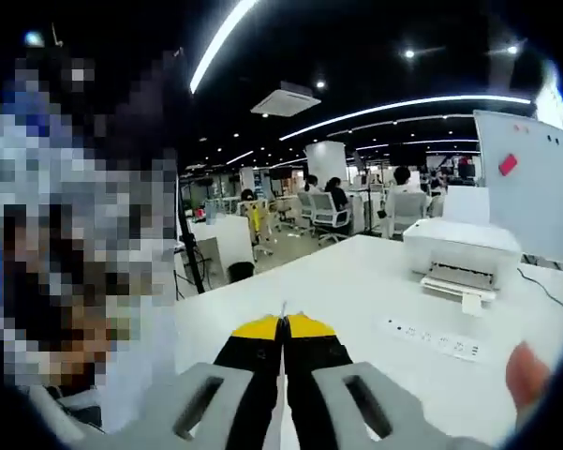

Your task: Organize the stack of printing papers by aligning and flattening the scattered papers on the table

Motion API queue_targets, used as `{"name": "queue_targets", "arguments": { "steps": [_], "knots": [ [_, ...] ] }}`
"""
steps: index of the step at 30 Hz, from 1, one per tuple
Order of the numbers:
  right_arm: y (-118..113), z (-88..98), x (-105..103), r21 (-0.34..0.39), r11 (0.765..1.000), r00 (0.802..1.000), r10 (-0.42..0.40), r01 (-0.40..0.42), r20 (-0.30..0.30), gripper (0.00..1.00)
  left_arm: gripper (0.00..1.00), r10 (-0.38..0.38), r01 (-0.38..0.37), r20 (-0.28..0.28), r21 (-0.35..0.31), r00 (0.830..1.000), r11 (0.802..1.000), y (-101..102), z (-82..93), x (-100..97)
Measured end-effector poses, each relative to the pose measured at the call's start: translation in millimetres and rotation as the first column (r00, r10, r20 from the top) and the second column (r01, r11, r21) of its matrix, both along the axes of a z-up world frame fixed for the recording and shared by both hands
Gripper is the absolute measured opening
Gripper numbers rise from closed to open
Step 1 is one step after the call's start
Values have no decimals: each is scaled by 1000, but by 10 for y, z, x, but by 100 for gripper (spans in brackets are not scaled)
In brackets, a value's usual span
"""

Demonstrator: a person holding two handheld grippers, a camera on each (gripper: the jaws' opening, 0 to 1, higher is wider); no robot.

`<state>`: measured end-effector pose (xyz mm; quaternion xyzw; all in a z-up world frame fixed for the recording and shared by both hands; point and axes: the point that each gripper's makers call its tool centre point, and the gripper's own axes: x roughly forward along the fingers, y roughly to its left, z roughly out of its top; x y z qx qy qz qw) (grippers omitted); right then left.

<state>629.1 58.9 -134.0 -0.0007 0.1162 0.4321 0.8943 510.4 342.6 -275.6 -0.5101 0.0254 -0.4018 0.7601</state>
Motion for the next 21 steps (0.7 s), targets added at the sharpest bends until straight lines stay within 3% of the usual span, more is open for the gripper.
{"name": "queue_targets", "arguments": {
  "steps": [6,15,21],
  "knots": [
    [-58,458,-320,-36,999,996,18,-15,86,0,6,1,-1,0,1,1000,1000,2,-2,3],
    [-126,1173,-1090,-21,1000,978,27,-23,209,0,6,1,-1,0,3,1000,1000,0,2,-3],
    [-132,1514,-1426,-31,998,968,56,-49,244,0,6,4,-4,-1,8,1000,1000,3,-2,-1]
  ]
}}
